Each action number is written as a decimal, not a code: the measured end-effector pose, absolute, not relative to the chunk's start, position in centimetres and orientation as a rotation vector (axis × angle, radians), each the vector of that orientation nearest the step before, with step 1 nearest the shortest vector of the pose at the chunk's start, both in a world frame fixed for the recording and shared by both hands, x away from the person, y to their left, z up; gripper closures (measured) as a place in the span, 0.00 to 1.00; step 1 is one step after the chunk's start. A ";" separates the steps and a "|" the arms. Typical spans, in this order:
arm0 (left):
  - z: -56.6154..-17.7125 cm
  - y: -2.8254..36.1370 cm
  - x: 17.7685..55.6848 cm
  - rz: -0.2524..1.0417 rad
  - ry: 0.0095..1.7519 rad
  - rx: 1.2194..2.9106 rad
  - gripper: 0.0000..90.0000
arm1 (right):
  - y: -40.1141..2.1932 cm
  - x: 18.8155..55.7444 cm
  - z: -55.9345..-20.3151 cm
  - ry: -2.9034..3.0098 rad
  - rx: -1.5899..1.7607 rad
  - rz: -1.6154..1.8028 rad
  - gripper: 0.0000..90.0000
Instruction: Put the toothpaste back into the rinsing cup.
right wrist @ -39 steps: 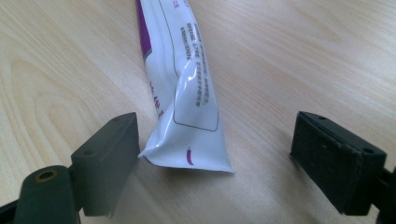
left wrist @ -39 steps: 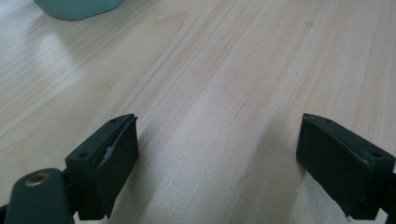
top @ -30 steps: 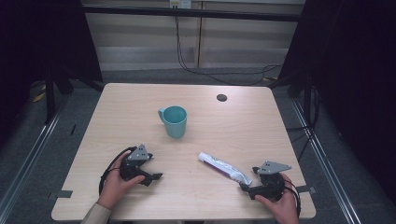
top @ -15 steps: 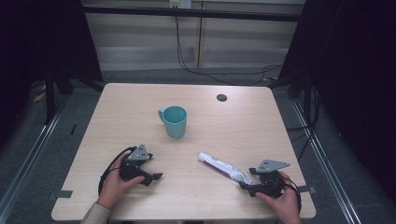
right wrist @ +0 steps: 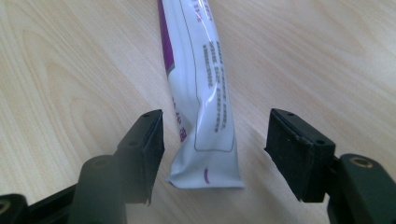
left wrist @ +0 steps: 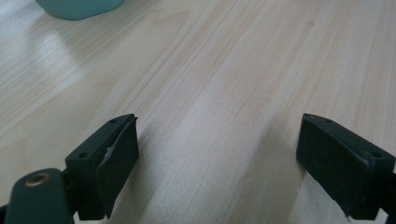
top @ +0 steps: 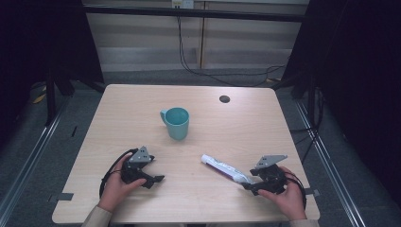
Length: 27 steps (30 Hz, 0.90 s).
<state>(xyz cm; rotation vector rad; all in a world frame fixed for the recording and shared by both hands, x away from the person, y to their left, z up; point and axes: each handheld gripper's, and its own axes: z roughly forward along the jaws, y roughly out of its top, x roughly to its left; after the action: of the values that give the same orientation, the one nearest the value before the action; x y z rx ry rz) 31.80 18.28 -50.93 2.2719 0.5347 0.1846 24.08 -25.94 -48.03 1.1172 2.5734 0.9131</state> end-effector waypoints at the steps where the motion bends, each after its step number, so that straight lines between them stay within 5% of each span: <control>1: -50.9 18.3 31.8 0.185 0.534 2.272 0.14 | -25.8 24.3 -47.8 2.586 1.103 0.900 0.41; 27: -50.9 18.3 31.8 0.184 0.534 2.272 0.14 | -21.2 28.5 -46.1 2.877 0.965 0.483 0.53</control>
<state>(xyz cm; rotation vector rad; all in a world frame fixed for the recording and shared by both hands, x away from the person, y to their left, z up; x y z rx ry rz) 31.80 18.28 -50.93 2.2715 0.5341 0.1835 28.51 -21.17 -46.11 0.9654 2.8774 0.4835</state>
